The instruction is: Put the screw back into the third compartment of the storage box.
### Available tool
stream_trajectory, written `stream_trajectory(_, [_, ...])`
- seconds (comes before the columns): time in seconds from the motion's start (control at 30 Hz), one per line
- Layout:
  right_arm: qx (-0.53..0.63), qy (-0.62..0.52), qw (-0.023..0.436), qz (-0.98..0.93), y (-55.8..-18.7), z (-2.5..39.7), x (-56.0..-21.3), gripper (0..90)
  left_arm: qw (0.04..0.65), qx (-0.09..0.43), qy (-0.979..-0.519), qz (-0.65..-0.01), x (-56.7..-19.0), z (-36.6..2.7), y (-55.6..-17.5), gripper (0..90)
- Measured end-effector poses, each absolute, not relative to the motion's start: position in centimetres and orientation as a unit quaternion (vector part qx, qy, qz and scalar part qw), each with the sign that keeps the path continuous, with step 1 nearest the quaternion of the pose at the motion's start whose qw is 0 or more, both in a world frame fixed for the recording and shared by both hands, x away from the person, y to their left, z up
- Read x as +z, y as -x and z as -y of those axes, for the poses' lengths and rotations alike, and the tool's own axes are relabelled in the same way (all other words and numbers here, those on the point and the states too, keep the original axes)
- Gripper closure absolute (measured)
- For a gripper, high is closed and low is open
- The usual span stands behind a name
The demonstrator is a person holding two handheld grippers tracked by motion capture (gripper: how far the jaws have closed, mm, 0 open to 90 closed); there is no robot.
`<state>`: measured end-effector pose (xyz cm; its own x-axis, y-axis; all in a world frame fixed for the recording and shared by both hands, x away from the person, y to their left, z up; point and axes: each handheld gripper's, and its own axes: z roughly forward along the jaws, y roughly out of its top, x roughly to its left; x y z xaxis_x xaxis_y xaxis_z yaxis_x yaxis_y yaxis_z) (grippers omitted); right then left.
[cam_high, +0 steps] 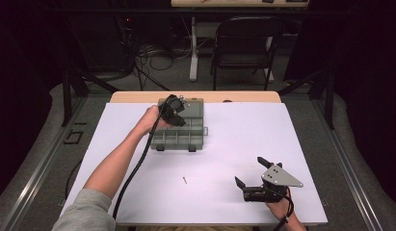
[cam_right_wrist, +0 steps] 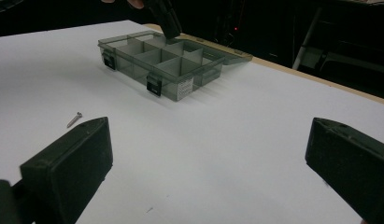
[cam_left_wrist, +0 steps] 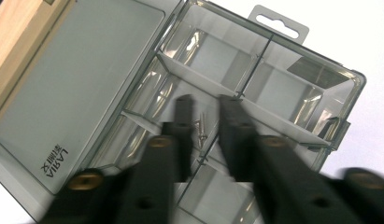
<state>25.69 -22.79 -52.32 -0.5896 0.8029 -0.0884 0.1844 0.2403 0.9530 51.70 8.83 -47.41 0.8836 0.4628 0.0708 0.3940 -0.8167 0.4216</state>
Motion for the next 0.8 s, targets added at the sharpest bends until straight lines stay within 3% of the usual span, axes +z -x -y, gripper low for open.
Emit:
stream_trajectory(0.03, [0.515, -0.34, 0.3, -0.728, -25.7, 22.8, -52.3, 0.2, 0.201, 0.085, -0.949, -0.227, -47.3, -8.8, -51.6, 60.9])
stream_trajectory(0.13, [0.515, -0.339, 0.3, -0.728, -25.7, 22.8, -52.3, 0.2, 0.205, 0.092, -0.948, -0.226, -46.9, -8.7, -51.3, 42.7])
stream_trajectory(0.33, [0.515, -0.339, 0.3, -0.728, -25.7, 22.8, -52.3, 0.2, 0.218, 0.095, -0.947, -0.218, -45.6, -8.8, -50.1, 16.3])
stream_trajectory(0.8, [0.514, -0.34, 0.3, -0.728, -25.6, 22.7, -52.3, 0.2, 0.228, 0.118, -0.953, -0.162, -43.8, -9.5, -45.7, 2.0])
